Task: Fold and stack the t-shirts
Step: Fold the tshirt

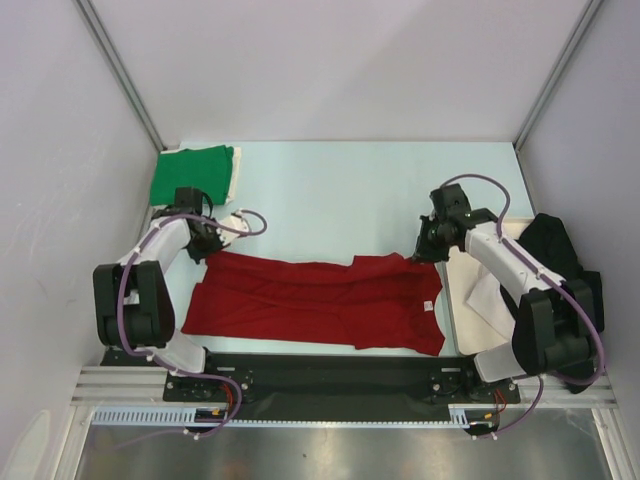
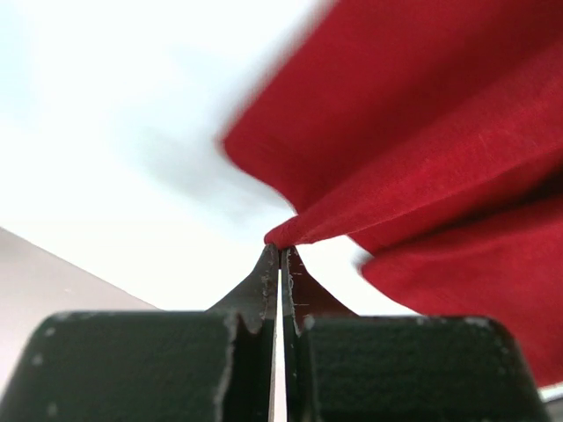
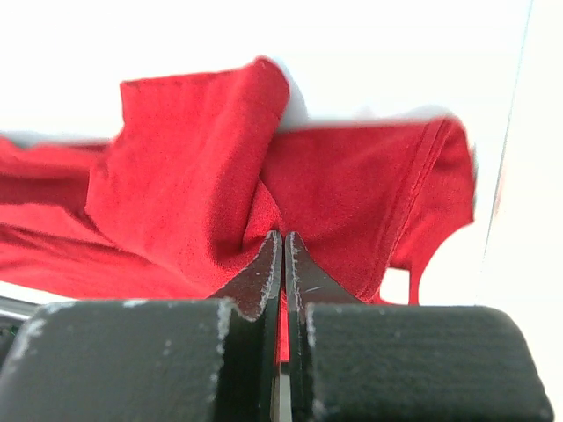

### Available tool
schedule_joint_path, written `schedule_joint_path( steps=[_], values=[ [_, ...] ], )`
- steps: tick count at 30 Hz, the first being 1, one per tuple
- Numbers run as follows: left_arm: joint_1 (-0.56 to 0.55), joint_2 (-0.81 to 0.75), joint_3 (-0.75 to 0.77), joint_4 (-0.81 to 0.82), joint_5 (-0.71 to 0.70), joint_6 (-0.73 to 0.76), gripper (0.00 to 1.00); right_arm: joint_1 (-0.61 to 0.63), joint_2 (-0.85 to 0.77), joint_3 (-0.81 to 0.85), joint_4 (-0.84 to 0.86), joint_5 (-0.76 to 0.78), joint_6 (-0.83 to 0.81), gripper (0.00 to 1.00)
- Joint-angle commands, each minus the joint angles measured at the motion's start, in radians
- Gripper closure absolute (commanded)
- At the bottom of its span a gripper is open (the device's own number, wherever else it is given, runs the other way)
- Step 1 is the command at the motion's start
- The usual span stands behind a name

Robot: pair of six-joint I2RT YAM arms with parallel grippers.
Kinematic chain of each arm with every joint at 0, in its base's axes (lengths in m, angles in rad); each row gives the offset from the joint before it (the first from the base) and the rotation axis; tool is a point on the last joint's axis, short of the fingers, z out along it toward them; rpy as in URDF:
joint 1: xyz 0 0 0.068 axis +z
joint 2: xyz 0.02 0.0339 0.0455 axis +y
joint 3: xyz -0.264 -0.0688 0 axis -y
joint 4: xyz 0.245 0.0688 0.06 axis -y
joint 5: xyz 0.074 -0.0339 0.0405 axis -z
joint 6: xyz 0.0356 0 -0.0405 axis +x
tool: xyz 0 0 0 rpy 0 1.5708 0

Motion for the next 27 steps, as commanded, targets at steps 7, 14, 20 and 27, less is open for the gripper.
schedule_joint_path(
  steps=[7,14,20,27],
  values=[
    [0.024,0.099,0.291,0.131,0.015,-0.288,1.0,-0.093,0.178,0.306,0.045,0.055,-0.07,1.0],
    [0.036,0.014,0.162,0.121,-0.011,-0.229,1.0,-0.061,0.08,0.176,0.01,0.112,-0.049,1.0],
    [0.056,-0.005,0.006,0.108,-0.039,-0.186,1.0,0.002,-0.041,-0.083,0.023,0.084,0.057,0.97],
    [0.056,-0.014,-0.102,0.081,-0.03,-0.146,1.0,0.046,-0.136,-0.289,0.014,0.043,0.175,0.91]
  ],
)
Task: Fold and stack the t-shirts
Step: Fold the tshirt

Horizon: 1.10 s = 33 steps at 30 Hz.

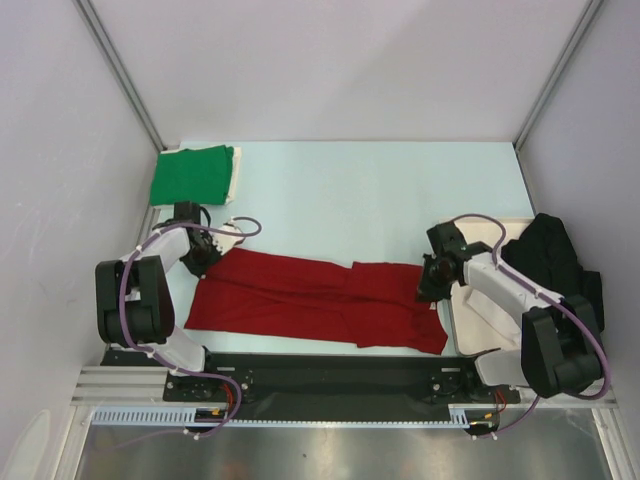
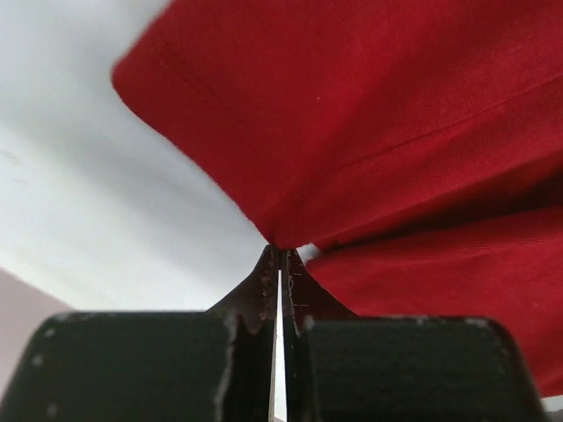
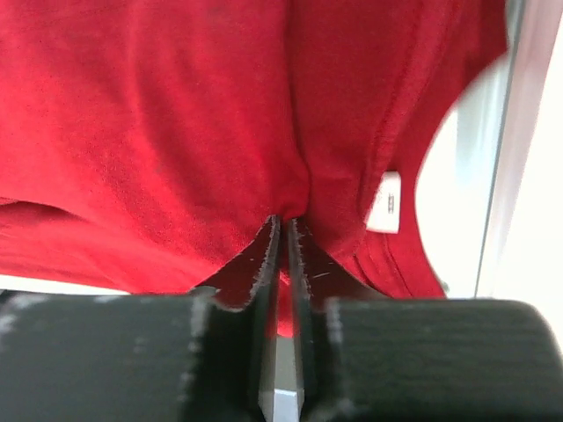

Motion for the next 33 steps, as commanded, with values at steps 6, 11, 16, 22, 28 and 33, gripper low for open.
schedule_joint_path(
  steps=[6,11,16,22,28,33],
  values=[
    [0.009,-0.057,-0.023,-0.021,0.004,0.048,1.0,-0.013,-0.109,-0.018,-0.07,0.003,0.072,0.61],
    [0.009,-0.06,-0.024,-0.018,0.004,0.05,1.0,-0.058,-0.119,0.033,-0.038,-0.017,0.043,0.57],
    [0.009,-0.05,-0.017,-0.025,0.003,0.05,1.0,-0.085,-0.007,0.036,0.049,-0.048,0.038,0.63],
    [0.009,-0.056,-0.02,-0.046,0.012,0.059,0.99,-0.087,0.079,0.004,0.138,-0.069,0.057,0.63],
    [0.01,-0.082,0.028,-0.13,0.064,0.067,0.56,-0.091,0.072,0.031,0.11,0.027,0.043,0.82],
    [0.017,-0.114,0.153,-0.075,0.204,-0.09,0.37,-0.087,0.038,0.087,0.045,0.179,0.011,0.59]
  ],
)
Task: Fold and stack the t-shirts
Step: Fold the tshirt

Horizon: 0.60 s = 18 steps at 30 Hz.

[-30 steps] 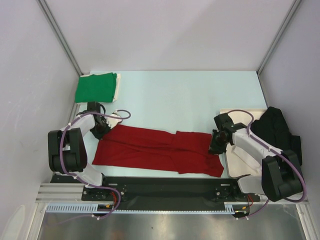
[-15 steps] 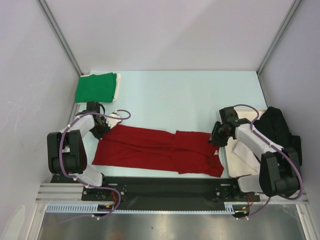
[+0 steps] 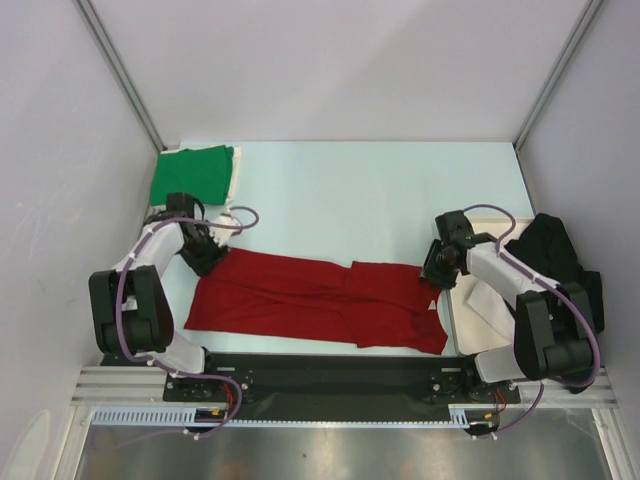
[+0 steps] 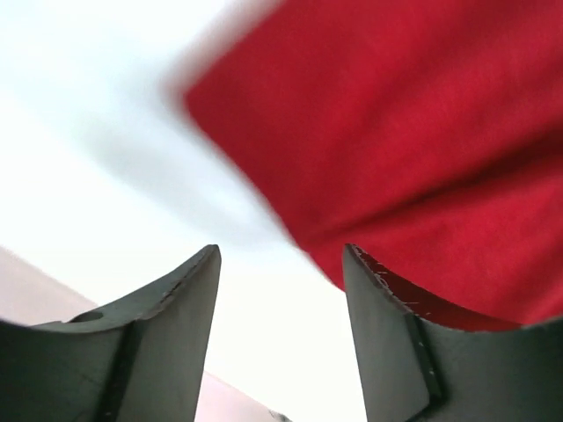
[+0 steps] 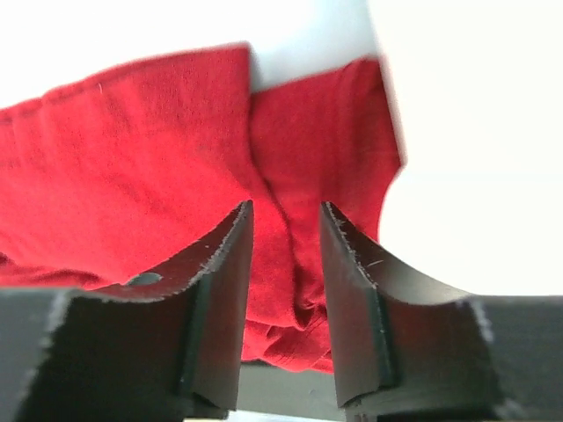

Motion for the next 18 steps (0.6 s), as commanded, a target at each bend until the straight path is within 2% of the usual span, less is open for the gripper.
schedule_joint_path(
  steps=[1,5,12,13,16,17,18],
  values=[
    [-0.001,-0.046,0.113,0.071,0.135,-0.136,0.36,-0.001,-0.029,0.067,-0.027,0.165,-0.03,0.58],
    [-0.1,0.029,0.092,0.233,-0.005,-0.216,0.37,-0.001,0.029,0.082,0.014,0.221,-0.05,0.57],
    [-0.117,0.187,0.127,0.318,-0.122,-0.188,0.35,0.001,0.149,0.11,0.077,0.245,-0.055,0.55],
    [-0.117,0.211,0.123,0.323,-0.127,-0.176,0.29,-0.001,0.172,0.113,0.086,0.236,-0.055,0.55],
    [-0.117,0.241,0.094,0.362,-0.136,-0.171,0.28,0.001,0.207,0.124,0.109,0.221,-0.052,0.62],
    [-0.117,0.245,0.084,0.372,-0.136,-0.168,0.3,-0.002,0.222,0.127,0.12,0.219,-0.05,0.73],
    [-0.117,0.247,0.065,0.369,-0.136,-0.165,0.33,-0.001,0.232,0.131,0.126,0.212,-0.052,0.79]
  ],
)
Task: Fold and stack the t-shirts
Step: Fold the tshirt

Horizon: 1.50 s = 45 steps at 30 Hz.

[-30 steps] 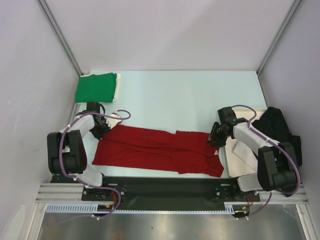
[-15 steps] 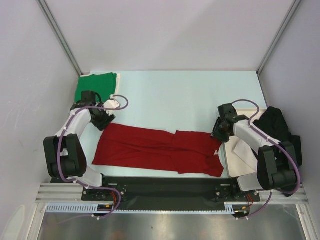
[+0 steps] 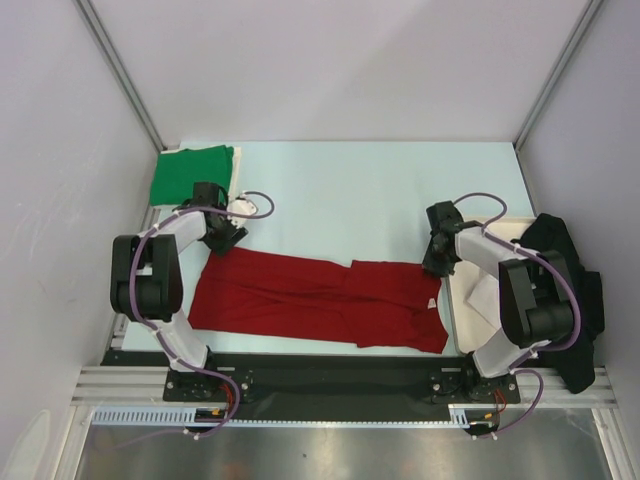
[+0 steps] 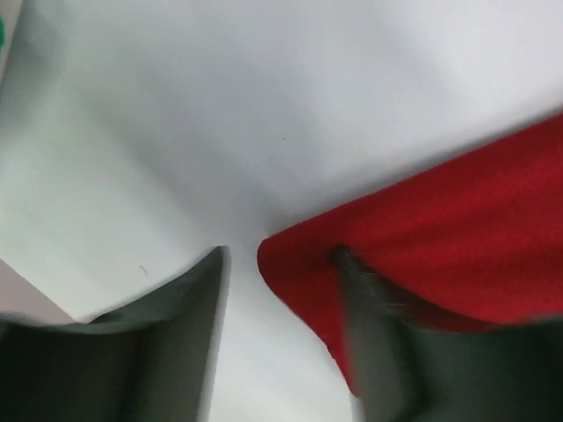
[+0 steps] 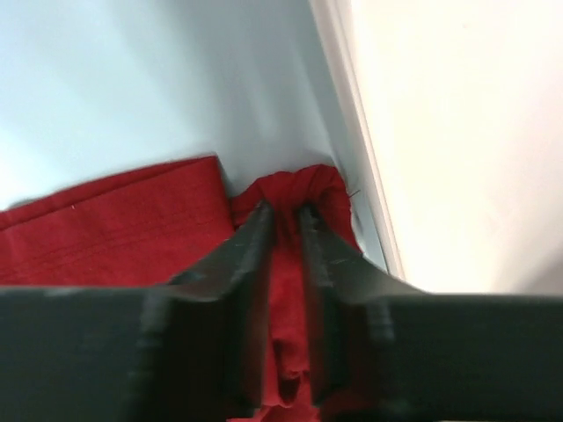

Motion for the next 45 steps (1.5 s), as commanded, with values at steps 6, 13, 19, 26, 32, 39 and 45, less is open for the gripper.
schedule_joint_path(
  steps=[6,13,19,26,32,39,45],
  values=[
    [0.033,0.003,-0.082,0.054,-0.027,-0.006,1.0,-0.019,0.138,0.111,0.12,0.024,-0.041,1.0],
    [0.086,-0.069,-0.097,-0.081,-0.038,-0.023,1.0,-0.028,0.386,0.471,0.207,-0.088,-0.078,1.0],
    [0.075,-0.175,-0.205,-0.233,0.115,0.04,1.0,-0.003,0.7,0.948,0.167,-0.205,-0.061,1.0],
    [-0.136,-0.33,-0.353,-0.405,0.278,0.115,0.99,0.017,1.113,1.541,0.132,-0.335,0.05,1.0],
    [-0.344,-0.377,-0.35,-0.448,0.413,0.061,0.97,0.037,1.169,1.603,0.331,-0.335,0.194,0.97],
    [-0.336,-0.419,-0.392,-0.452,0.339,0.063,0.95,0.023,1.06,1.618,0.289,-0.289,0.119,0.53],
    [-0.331,-0.417,-0.401,-0.429,0.226,-0.008,0.89,-0.025,0.796,1.367,0.131,-0.147,0.039,0.43]
  ],
)
